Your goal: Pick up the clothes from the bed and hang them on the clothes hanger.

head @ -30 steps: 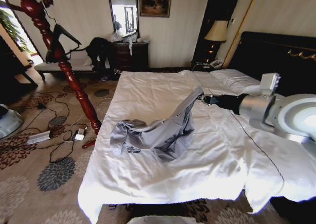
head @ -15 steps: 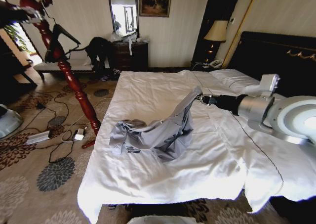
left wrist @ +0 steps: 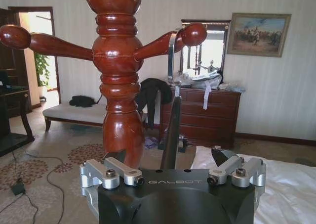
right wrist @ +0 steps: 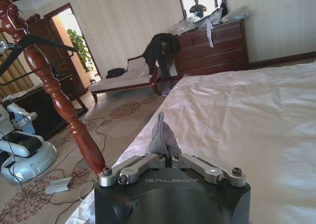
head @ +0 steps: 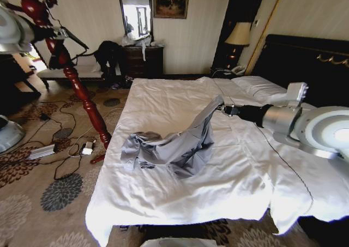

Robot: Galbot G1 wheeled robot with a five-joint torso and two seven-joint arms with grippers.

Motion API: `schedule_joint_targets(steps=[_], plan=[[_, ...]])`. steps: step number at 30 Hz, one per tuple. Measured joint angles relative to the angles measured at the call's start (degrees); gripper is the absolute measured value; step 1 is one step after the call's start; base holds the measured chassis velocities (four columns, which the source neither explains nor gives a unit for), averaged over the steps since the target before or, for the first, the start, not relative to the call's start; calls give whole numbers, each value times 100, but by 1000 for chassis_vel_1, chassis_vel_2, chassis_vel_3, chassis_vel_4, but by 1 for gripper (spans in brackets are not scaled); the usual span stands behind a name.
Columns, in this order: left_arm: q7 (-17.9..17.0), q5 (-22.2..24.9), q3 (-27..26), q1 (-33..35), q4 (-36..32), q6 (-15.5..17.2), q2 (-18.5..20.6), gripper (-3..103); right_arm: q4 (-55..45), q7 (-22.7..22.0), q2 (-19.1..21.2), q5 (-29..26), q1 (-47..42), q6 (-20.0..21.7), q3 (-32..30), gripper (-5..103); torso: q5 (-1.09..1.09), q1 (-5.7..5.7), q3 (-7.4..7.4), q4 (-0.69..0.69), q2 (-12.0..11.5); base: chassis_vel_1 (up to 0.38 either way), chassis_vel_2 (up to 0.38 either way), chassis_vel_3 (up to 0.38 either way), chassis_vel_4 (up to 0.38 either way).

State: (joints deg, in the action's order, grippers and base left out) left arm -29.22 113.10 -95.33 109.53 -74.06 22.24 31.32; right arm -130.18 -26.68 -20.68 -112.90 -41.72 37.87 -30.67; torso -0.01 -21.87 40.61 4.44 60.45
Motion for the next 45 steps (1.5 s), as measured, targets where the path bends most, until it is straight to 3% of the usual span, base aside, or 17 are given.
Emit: schedule_joint_targets(steps=[6,7,9,13,14,16,18,22,24,25,27,33,45], plan=[[-51,-9,-258,313,422,164,333,97,-1,-32,-25,-16,-22,-10,-1,1,4,-1,0,4,0,0,0,0,0],[-85,-50,-349,427,489,201,405,89,-2,-34,-19,-38,-15,-15,-1,1,4,-1,0,4,0,0,0,0,0],[-91,-81,-407,495,524,215,441,89,-7,-35,-9,-73,-4,-17,-8,1,2,0,0,3,0,0,0,0,0],[-89,-166,-531,644,717,294,578,67,25,-48,57,-252,90,3,-82,1,2,-1,0,1,0,0,0,0,0],[-89,-166,-531,644,717,294,578,67,25,-48,57,-252,90,3,-82,1,2,-1,0,1,0,0,0,0,0],[-88,-203,-571,722,769,302,611,56,61,-49,95,-284,93,15,-110,1,3,0,0,4,0,0,0,0,0],[-88,-222,-590,752,774,303,612,56,69,-49,105,-288,90,19,-114,1,2,0,0,3,0,0,0,0,0],[-88,-309,-655,842,788,294,603,34,80,-46,108,-289,83,21,-93,1,1,-1,0,2,0,0,0,0,0],[-88,-311,-656,842,791,290,597,34,81,-44,107,-283,79,21,-84,1,2,-1,0,2,0,0,0,0,0],[-88,-312,-644,817,783,284,565,24,78,-40,105,-268,63,22,-67,1,2,-1,0,4,0,0,0,0,0],[-71,-310,-570,727,699,272,484,18,73,-37,91,-251,43,24,-56,1,2,-1,0,3,0,0,0,0,0],[-24,-523,-373,580,456,204,278,16,43,-36,68,-202,18,25,-2,1,2,0,-1,3,1,0,0,0,0],[157,-843,-91,130,216,-259,186,16,18,-11,28,-111,-14,18,22,1,1,0,0,3,0,0,0,0,0]])
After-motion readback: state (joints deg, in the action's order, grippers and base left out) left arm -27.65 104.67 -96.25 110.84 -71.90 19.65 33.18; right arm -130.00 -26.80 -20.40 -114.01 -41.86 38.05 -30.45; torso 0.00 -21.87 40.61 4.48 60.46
